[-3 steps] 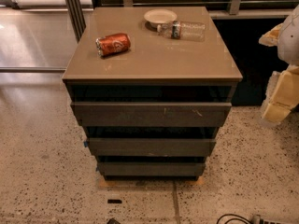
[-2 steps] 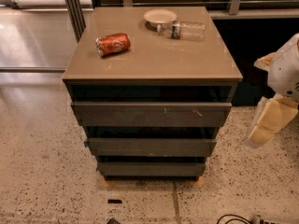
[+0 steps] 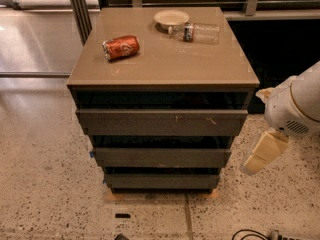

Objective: Open top drawer

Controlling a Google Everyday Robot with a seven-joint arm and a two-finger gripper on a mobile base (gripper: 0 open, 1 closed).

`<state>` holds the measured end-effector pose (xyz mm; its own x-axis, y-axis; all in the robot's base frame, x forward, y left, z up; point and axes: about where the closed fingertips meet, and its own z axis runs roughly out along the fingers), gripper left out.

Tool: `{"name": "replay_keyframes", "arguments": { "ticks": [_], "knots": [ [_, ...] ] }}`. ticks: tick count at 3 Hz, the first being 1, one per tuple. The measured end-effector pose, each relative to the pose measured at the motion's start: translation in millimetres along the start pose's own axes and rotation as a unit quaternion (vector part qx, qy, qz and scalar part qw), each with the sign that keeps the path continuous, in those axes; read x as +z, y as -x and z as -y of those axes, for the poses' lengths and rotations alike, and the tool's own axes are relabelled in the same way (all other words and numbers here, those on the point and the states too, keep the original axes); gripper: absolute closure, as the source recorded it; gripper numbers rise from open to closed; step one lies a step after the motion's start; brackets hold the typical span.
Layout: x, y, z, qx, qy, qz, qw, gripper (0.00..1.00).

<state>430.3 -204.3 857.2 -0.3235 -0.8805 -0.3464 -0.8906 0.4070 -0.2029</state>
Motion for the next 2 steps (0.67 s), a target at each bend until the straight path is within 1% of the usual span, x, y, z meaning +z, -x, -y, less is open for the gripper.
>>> {"name": "replay_keyframes", "arguments": {
  "ticks": [1,2],
  "knots": [
    [28.3,9.2,-1.4,-0.008,0.015,0.020,0.9997,0.00],
    [79.3,27.0,1.4,-0.021,0.035,0.042,0.9983,0.00]
  ]
}}
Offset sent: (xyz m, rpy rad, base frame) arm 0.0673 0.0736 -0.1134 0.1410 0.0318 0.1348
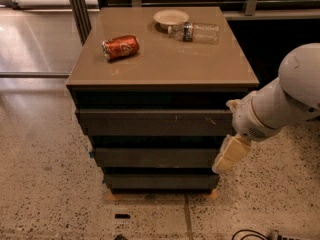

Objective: Open top drawer

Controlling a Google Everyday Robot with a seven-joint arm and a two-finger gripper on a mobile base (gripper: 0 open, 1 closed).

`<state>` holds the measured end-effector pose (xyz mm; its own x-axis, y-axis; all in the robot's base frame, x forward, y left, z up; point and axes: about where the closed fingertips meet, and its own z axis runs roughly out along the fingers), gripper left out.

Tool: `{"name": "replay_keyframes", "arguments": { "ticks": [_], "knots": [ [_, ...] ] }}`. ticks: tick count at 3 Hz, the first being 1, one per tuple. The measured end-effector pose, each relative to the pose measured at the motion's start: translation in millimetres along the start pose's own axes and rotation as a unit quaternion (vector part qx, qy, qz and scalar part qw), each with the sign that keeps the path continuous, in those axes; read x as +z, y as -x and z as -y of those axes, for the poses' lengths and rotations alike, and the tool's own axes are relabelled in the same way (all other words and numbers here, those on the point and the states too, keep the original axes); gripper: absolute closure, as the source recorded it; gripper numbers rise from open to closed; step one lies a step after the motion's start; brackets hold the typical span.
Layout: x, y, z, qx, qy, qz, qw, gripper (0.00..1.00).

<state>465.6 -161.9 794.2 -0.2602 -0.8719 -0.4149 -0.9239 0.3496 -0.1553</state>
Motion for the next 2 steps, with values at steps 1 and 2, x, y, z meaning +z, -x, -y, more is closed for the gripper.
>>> {"name": "replay_keyframes", "arguments": {
  "ticks": [1,2],
  "knots": [
    [57.9,14.4,18.1,-0.008,0.014,0.024,0.9996,0.00],
    [58.0,14.4,18.1,-0.008,0.014,0.024,0.9996,0.00]
  ]
}}
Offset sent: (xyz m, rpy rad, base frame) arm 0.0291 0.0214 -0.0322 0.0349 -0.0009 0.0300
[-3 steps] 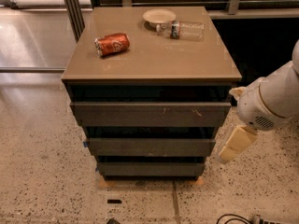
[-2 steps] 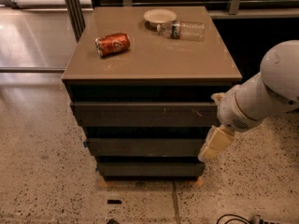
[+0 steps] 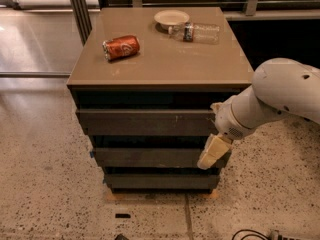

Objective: Open top drawer

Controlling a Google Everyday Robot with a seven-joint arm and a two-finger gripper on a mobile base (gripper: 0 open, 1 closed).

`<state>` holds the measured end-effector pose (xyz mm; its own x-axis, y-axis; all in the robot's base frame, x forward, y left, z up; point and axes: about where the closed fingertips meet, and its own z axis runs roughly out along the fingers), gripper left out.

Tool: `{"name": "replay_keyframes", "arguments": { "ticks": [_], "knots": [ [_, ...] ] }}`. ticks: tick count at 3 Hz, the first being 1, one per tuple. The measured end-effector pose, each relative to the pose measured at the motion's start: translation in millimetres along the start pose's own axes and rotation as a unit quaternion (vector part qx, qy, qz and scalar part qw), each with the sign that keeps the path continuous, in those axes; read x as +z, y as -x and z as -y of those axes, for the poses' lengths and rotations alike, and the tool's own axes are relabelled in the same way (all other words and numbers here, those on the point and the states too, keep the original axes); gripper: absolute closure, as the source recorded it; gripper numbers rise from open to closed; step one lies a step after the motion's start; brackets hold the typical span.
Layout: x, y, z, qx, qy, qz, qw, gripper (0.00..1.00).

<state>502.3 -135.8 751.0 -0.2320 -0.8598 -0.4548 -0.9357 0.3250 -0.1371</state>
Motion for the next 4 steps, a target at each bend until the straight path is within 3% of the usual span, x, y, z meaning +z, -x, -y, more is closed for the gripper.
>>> {"name": "replay_keyframes", "arguments": {
  "ticks": [1,2,3,4],
  "knots": [
    [9.5,-5.0,-0.1,0.008,-0.007,0.012,0.9999,0.00],
    [50.7,-19.1,5.3,0.029,-0.015,0.023,0.9992,0.00],
    [96.9,-18.5,29.8,0.035,-0.045,0.034,0.9978,0.00],
    [96.9,-18.5,29.8,0.035,-0.045,0.034,0.9978,0.00]
  ]
}}
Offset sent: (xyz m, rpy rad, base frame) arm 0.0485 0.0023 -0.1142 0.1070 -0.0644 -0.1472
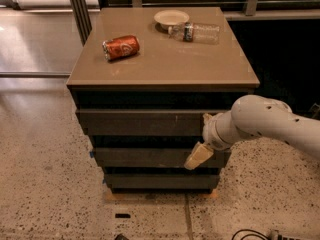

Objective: Open top drawer

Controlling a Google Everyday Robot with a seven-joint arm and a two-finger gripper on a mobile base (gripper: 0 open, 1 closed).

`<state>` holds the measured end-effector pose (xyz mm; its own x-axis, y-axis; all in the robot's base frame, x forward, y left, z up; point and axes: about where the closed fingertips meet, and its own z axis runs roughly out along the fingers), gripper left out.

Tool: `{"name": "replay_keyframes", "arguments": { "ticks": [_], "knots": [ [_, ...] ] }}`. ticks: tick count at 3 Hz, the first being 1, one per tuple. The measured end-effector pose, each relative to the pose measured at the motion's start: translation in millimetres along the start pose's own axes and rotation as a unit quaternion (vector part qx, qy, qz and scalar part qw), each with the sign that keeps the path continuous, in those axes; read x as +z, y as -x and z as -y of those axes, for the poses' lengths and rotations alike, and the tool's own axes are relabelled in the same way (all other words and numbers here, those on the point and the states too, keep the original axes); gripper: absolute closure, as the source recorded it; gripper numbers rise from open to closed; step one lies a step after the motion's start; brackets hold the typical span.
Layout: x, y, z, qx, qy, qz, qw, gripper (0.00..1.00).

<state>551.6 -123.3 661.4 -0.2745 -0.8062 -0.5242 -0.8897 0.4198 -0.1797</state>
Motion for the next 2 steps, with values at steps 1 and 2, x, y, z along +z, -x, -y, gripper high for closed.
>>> {"name": "replay_keyframes", "arguments": {
  "ticks": [1,2],
  "knots": [
    [0.4,3.6,7.6,-0.006,-0.008,0.001,0.9999,0.00],
    [0.4,14.6,30.0,-0.015,-0.039,0.013,0.9990,0.00]
  ]
}}
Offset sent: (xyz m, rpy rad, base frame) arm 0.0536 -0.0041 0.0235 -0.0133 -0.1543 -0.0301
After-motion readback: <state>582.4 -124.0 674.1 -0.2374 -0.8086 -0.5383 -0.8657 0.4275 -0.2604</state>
